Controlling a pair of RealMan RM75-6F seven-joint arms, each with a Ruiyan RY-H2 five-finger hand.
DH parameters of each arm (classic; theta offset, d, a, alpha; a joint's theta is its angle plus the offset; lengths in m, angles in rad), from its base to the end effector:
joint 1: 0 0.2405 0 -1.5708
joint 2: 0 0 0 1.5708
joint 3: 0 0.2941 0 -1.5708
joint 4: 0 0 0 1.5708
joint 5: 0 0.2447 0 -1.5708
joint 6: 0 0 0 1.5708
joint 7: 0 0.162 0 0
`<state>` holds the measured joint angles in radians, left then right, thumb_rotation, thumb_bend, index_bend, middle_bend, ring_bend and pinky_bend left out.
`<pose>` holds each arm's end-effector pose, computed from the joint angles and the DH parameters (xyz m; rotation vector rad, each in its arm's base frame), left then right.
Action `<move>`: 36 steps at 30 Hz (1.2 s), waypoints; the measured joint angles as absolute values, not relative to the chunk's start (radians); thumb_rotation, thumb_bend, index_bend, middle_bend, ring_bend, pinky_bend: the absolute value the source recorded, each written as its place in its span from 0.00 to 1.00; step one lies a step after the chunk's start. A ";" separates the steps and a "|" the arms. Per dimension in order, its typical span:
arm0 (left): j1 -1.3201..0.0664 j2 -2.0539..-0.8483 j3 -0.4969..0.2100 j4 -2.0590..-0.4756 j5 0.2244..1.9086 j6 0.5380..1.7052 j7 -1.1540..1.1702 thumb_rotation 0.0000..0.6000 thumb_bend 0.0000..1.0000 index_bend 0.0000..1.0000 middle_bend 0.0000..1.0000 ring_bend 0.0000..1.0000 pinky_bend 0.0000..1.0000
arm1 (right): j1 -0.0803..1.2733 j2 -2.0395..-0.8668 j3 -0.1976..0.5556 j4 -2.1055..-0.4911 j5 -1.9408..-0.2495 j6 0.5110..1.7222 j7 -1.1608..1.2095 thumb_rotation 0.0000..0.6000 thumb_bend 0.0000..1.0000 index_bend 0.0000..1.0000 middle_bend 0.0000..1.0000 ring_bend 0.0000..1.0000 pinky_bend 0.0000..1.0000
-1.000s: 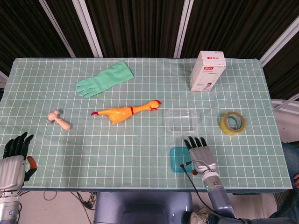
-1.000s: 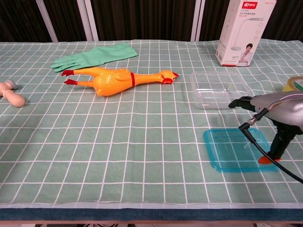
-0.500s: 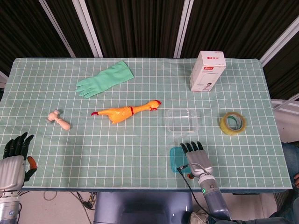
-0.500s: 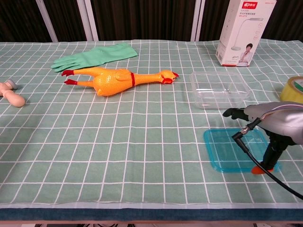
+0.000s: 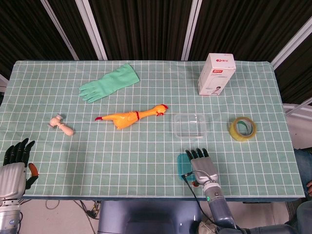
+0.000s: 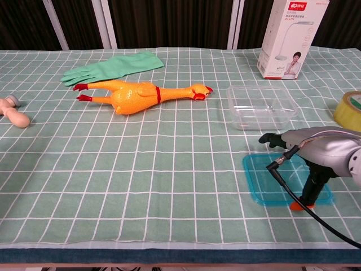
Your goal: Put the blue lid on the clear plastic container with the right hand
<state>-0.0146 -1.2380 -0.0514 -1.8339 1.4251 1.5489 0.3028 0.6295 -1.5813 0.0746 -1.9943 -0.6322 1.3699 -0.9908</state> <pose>-0.3134 0.1773 0.0987 -1.2625 -0.9812 -0.8598 -0.1691 -0.2670 -0.0599 1.7803 -1.0999 0.4699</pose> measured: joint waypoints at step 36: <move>-0.017 -1.238 -0.052 -1.833 1.416 1.550 0.309 1.00 0.80 0.09 0.00 0.00 0.00 | 0.647 -1.580 0.055 -1.960 -0.617 1.359 -0.954 1.00 0.12 0.00 0.17 0.00 0.00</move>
<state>-0.0170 -1.2383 -0.0524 -1.8333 1.4157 1.5500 0.3093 0.6470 -1.5796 0.0553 -1.9597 -0.6170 1.3591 -0.9539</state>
